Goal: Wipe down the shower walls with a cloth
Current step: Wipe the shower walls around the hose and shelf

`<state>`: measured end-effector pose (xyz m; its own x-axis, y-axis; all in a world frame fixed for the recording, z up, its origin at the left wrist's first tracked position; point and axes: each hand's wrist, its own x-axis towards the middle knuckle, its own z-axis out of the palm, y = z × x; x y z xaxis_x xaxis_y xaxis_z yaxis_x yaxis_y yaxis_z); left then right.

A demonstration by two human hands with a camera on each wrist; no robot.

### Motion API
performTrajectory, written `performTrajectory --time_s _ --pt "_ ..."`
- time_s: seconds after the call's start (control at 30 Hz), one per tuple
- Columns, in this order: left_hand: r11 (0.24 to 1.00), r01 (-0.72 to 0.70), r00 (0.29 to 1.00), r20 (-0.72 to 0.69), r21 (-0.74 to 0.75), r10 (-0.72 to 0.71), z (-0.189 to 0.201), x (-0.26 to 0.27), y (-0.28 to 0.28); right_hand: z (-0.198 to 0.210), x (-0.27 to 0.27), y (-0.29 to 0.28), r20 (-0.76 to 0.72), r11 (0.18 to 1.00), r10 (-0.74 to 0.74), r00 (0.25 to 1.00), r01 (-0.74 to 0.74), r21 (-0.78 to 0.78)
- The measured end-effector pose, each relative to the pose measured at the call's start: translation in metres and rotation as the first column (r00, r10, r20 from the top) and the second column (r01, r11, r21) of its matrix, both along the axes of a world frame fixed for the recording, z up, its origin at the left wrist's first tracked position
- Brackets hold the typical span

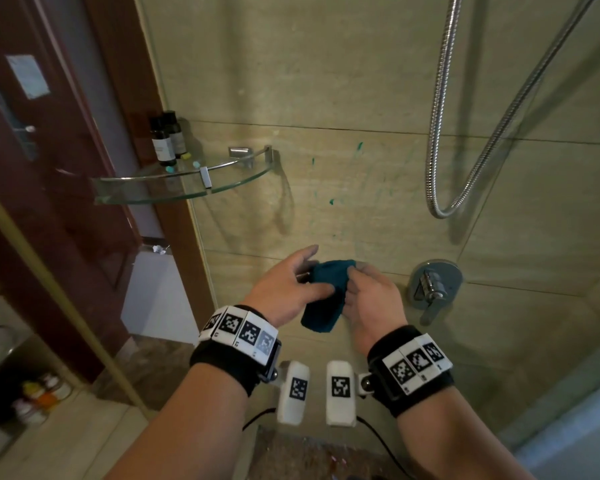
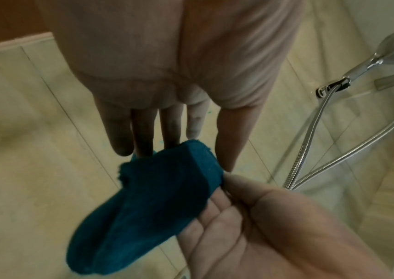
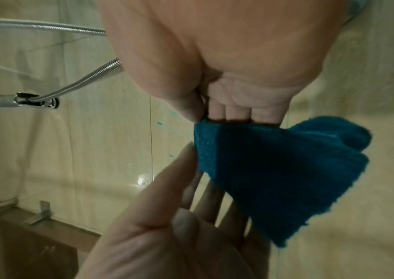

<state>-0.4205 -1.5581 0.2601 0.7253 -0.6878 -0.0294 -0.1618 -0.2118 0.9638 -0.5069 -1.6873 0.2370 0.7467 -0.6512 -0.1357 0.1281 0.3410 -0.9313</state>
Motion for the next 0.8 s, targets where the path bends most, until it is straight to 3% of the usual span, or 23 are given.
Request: performTrajectory --time_s 0.07,0.17,0.33,0.5,0.67,0.73,0.8 --pt "0.997 0.071 0.997 0.012 0.034 -0.071 -0.002 0.0 0.002 0.003 0.004 -0.004 0.008 1.0 -0.012 1.0 0.012 0.011" --pt "0.995 0.064 0.995 0.078 0.074 -0.07 -0.004 0.007 0.003 0.008 0.007 -0.009 0.02 1.0 0.01 1.0 -0.009 -0.022" --pt "0.998 -0.016 0.993 0.12 0.063 0.009 0.0 0.012 0.004 0.021 0.003 -0.01 0.07 0.992 0.059 0.996 -0.05 -0.118" --pt "0.994 -0.11 0.988 0.107 -0.024 0.112 0.004 0.013 0.002 0.022 0.009 -0.013 -0.025 0.963 0.019 1.0 -0.025 -0.269" --pt "0.96 -0.211 0.977 -0.021 -0.185 0.211 0.013 0.01 -0.002 0.023 0.004 -0.013 -0.142 0.837 -0.002 0.99 -0.076 -0.543" --pt "0.933 -0.242 0.966 -0.154 -0.266 0.206 0.017 0.008 -0.006 0.021 0.003 -0.011 -0.112 0.858 0.028 0.993 -0.081 -0.507" --pt "0.917 -0.239 0.949 -0.275 -0.318 0.152 0.022 0.007 -0.009 0.018 0.004 -0.01 -0.017 0.937 0.11 0.994 -0.109 -0.333"
